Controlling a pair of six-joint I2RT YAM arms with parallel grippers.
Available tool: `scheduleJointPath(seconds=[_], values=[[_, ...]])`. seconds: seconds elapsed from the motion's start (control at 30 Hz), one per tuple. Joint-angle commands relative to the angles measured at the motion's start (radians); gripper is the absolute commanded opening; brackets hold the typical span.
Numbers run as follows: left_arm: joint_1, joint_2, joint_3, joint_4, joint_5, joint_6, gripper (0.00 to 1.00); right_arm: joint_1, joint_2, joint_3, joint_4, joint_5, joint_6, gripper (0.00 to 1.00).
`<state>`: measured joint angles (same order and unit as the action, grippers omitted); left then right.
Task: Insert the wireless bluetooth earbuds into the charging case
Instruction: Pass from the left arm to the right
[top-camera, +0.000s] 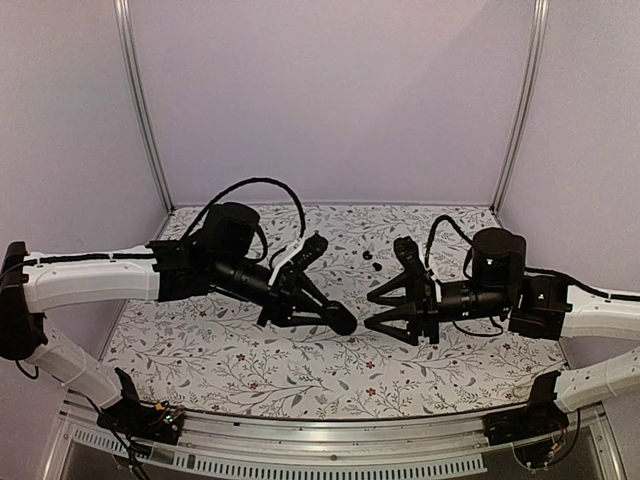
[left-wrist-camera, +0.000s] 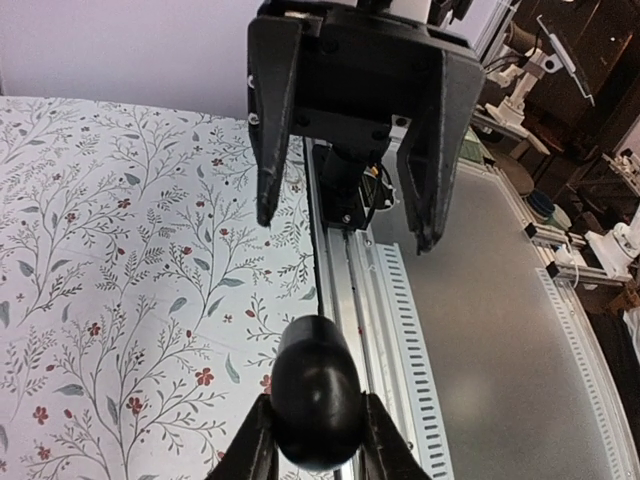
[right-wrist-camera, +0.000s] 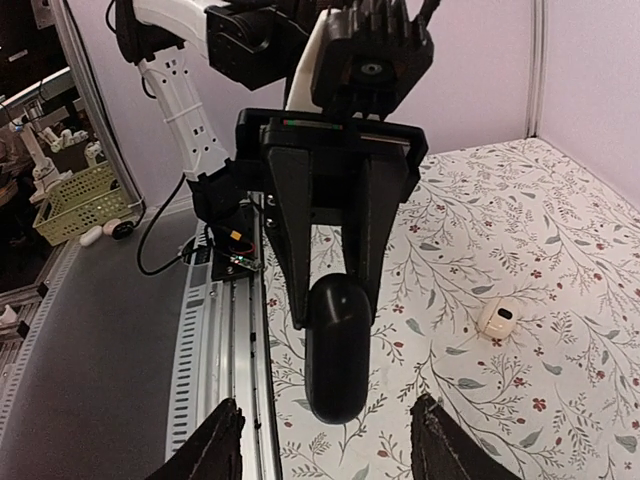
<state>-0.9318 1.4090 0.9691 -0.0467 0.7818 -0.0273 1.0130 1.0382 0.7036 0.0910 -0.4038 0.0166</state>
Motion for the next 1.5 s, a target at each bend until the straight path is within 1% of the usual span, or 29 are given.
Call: scheduleJointPath(seconds=[0.0,0.23,0.37,0.57,0.8,0.93,1.07,1.1,1.17,1.27,1.3,1.33,1.37,1.47], values=[[-0.016,-0.002,0.065,-0.105,0.004,0.112,0.0,-0.002,0.054,0.075,-0.077,-0.174,0.068,0.55],[-0.02,0.043,0.107,-0.108,0.053,0.075,0.0,-0.002,0.126,0.125,-0.091,-0.185,0.05,0.52],[-0.028,0.063,0.121,-0.111,0.065,0.07,0.0,-0.002,0.165,0.152,-0.091,-0.2,0.043,0.47],[-0.034,0.06,0.126,-0.111,0.055,0.075,0.0,-0.002,0.189,0.165,-0.091,-0.189,0.043,0.35],[-0.035,0.064,0.135,-0.113,0.058,0.078,0.0,-0.002,0.212,0.164,-0.091,-0.215,0.051,0.3],[-0.035,0.061,0.135,-0.109,0.051,0.084,0.0,-0.002,0.224,0.168,-0.12,-0.229,0.047,0.28],[-0.035,0.057,0.134,-0.106,0.045,0.089,0.0,-0.003,0.224,0.171,-0.119,-0.227,0.045,0.13],[-0.035,0.055,0.131,-0.104,0.04,0.089,0.04,-0.002,0.223,0.172,-0.118,-0.226,0.048,0.09],[-0.035,0.045,0.121,-0.089,0.008,0.083,0.3,-0.002,0.221,0.172,-0.111,-0.224,0.056,0.05],[-0.036,-0.028,0.052,0.0,-0.117,0.065,0.61,-0.002,0.22,0.17,-0.105,-0.214,0.077,0.0],[-0.036,-0.065,0.023,0.048,-0.162,0.062,0.76,-0.003,0.22,0.167,-0.102,-0.206,0.08,0.0],[-0.035,-0.104,-0.012,0.102,-0.205,0.06,0.95,-0.004,0.218,0.164,-0.1,-0.202,0.085,0.0],[-0.036,-0.147,-0.05,0.149,-0.235,0.063,0.99,-0.005,0.217,0.16,-0.1,-0.195,0.09,0.0],[-0.047,-0.268,-0.188,0.304,-0.314,0.078,1.0,-0.019,0.215,0.149,-0.067,-0.188,0.103,0.0]])
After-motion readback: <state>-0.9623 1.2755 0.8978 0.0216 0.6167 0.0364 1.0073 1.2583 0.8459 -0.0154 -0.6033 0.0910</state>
